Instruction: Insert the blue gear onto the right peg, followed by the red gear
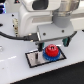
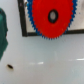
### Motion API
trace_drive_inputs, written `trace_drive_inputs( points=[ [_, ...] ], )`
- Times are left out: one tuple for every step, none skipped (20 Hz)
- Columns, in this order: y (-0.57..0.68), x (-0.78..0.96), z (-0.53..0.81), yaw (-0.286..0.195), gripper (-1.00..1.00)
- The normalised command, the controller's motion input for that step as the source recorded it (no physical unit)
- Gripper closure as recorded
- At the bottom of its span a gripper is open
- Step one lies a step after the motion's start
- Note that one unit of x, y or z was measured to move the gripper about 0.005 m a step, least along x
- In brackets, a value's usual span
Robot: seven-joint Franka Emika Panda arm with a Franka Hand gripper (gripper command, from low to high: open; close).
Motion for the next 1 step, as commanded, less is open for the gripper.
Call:
trace_drive_inputs(
  points=[
    [0.02, 0.00, 0.12, 0.000, -1.00]
  ],
)
